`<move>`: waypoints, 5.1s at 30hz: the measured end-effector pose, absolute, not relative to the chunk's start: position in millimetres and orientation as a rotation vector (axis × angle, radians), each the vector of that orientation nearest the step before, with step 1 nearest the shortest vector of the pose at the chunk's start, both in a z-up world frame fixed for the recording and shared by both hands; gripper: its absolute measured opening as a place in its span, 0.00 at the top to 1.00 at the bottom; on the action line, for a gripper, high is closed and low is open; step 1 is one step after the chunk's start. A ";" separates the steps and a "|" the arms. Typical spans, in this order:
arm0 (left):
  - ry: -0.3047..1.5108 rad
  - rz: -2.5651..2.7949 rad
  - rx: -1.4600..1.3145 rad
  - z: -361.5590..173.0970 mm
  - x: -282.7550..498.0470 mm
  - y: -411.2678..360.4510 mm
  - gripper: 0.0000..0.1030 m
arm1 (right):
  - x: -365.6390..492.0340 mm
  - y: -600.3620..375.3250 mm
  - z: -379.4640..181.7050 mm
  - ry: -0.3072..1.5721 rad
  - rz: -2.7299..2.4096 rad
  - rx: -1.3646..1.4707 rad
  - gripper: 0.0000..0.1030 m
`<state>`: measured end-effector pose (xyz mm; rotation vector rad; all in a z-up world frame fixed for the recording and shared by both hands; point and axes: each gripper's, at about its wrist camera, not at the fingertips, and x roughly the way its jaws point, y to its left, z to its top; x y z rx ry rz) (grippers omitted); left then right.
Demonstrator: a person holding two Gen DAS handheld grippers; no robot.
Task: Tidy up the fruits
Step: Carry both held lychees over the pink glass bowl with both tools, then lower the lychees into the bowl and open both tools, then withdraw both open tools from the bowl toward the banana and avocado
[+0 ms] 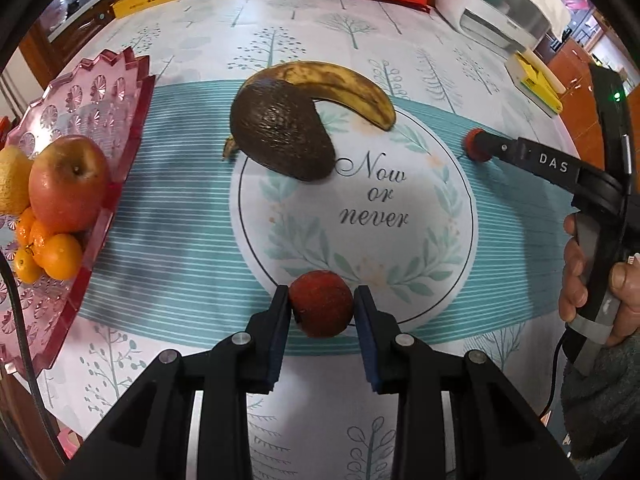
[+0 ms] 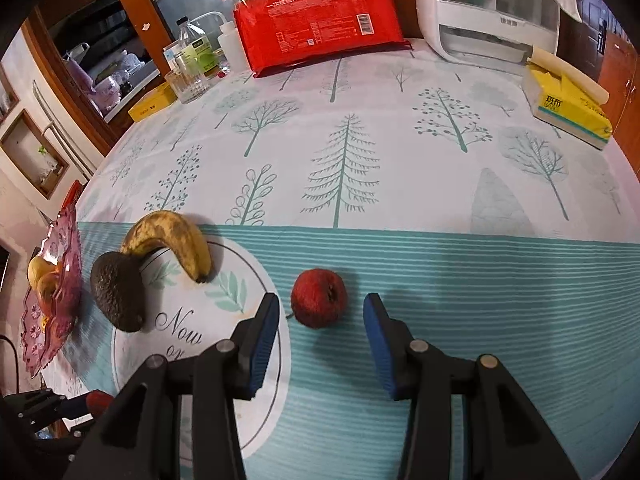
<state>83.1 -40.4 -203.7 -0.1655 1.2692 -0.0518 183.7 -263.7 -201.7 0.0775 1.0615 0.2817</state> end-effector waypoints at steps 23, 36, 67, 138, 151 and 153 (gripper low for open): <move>1.232 -0.042 -0.188 -189.6 76.6 -29.4 0.70 | 147.5 -233.2 -193.4 1.049 0.369 0.001 0.69; 1.150 -0.144 -0.146 -138.1 62.5 0.6 0.70 | 70.2 -176.2 -141.0 1.024 0.432 -0.048 0.69; 1.030 -0.030 -0.098 -93.8 49.1 237.8 0.70 | 42.3 70.7 -81.4 0.900 0.545 -0.104 0.69; 1.233 -0.049 -0.039 -146.9 45.3 219.0 0.31 | 31.3 67.7 -133.4 1.124 0.402 -0.137 0.57; 1.123 -0.121 -0.008 -111.3 47.3 207.6 0.25 | 15.6 41.2 -103.8 1.035 0.262 -0.103 0.57; 1.102 -0.145 -0.002 -103.0 51.7 203.9 0.25 | 13.6 29.6 -95.5 1.014 0.216 -0.084 0.57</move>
